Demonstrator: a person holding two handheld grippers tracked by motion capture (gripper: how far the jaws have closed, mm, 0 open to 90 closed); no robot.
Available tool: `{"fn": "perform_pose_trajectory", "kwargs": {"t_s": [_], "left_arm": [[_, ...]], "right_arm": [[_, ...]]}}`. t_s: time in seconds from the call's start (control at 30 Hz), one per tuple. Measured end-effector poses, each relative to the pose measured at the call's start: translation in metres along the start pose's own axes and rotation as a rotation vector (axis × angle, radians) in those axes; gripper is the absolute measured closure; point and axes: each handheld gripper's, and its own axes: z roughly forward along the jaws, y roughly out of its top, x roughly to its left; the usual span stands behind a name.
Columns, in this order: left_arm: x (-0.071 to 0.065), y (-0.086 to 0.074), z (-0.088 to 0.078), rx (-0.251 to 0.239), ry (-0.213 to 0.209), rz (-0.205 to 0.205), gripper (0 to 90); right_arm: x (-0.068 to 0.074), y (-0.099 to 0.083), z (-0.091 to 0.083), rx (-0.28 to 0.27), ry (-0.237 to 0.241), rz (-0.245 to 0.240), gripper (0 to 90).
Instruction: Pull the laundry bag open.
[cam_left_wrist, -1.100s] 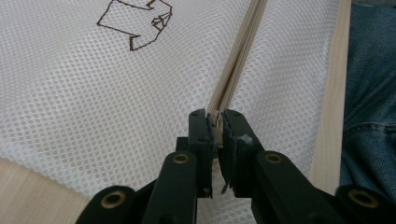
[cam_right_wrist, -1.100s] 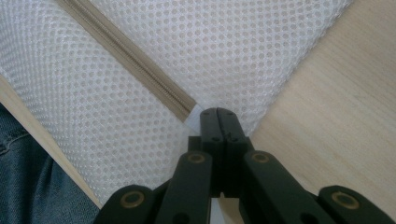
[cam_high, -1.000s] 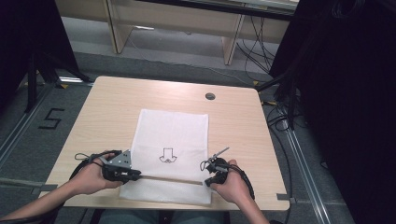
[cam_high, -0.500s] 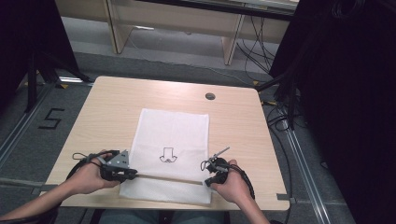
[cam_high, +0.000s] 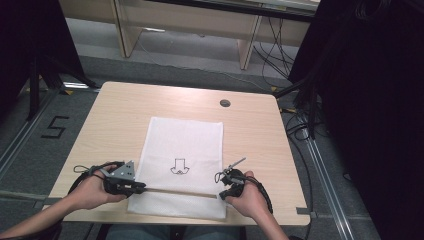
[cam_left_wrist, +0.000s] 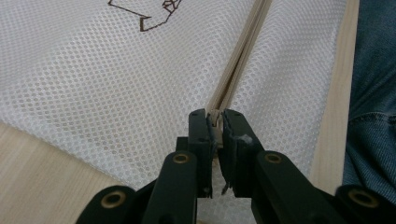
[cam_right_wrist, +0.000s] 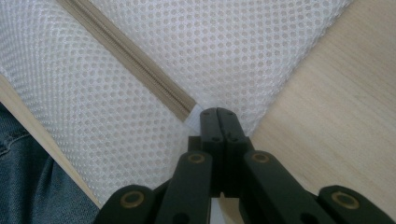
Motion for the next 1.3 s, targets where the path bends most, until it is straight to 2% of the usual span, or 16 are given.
{"fn": "perform_pose_trajectory", "kwargs": {"t_s": [0.07, 0.13, 0.17, 0.27, 0.57, 0.67, 0.77, 0.83, 0.87, 0.9, 0.93, 0.97, 1.0, 1.03, 1.07, 1.3], "left_arm": [[0.000, -0.001, 0.000, 0.002, 0.005, 0.002, 82.0], [0.000, -0.002, 0.001, -0.003, 0.003, -0.011, 82.0], [0.001, -0.002, 0.001, 0.015, -0.006, 0.000, 82.0], [0.001, -0.002, 0.002, 0.027, 0.003, -0.002, 82.1], [0.000, -0.002, 0.002, 0.016, 0.009, -0.013, 82.0], [0.000, -0.001, 0.001, 0.008, 0.017, -0.024, 82.0], [-0.001, 0.000, 0.000, -0.003, 0.011, -0.036, 82.0], [0.000, 0.000, 0.000, 0.002, 0.014, -0.028, 81.9], [0.001, 0.000, 0.000, 0.003, 0.014, -0.015, 81.9], [0.000, 0.000, 0.000, -0.001, 0.011, -0.037, 81.9], [0.001, 0.000, 0.001, 0.000, 0.010, -0.021, 81.9], [0.000, 0.000, 0.001, 0.004, 0.012, -0.038, 81.9], [0.001, 0.000, 0.001, 0.003, 0.009, -0.031, 81.9], [0.000, 0.000, 0.002, -0.001, 0.009, -0.044, 81.9], [0.000, 0.000, 0.002, -0.003, 0.009, -0.046, 81.9], [0.001, -0.003, 0.003, 0.025, -0.003, -0.047, 82.0]], "right_arm": [[-0.001, 0.000, 0.000, -0.008, 0.007, -0.017, 90.0], [0.000, 0.000, 0.000, -0.001, -0.003, -0.001, 90.0], [-0.001, 0.000, 0.001, -0.011, 0.005, -0.019, 90.0], [-0.001, 0.000, 0.001, -0.014, 0.005, -0.014, 90.0], [0.002, 0.001, 0.001, -0.008, -0.002, -0.041, 90.0], [0.001, 0.002, 0.002, -0.011, -0.004, -0.040, 90.0], [0.002, 0.003, 0.000, 0.004, 0.007, -0.006, 90.0], [0.001, 0.004, -0.002, -0.021, -0.005, -0.031, 90.0], [0.002, 0.005, -0.004, -0.030, -0.005, -0.017, 90.0], [0.003, 0.006, -0.005, -0.028, -0.008, -0.007, 90.0], [0.003, 0.007, -0.005, -0.057, -0.007, -0.020, 90.0], [0.004, 0.008, -0.005, -0.063, -0.001, -0.025, 90.0], [0.007, 0.009, -0.005, -0.049, 0.005, -0.004, 90.0], [0.007, 0.009, -0.003, -0.055, 0.008, -0.031, 90.0], [0.008, 0.009, -0.001, -0.037, 0.007, -0.019, 90.0], [0.011, 0.007, 0.004, -0.011, -0.018, -0.050, 90.0]]}}
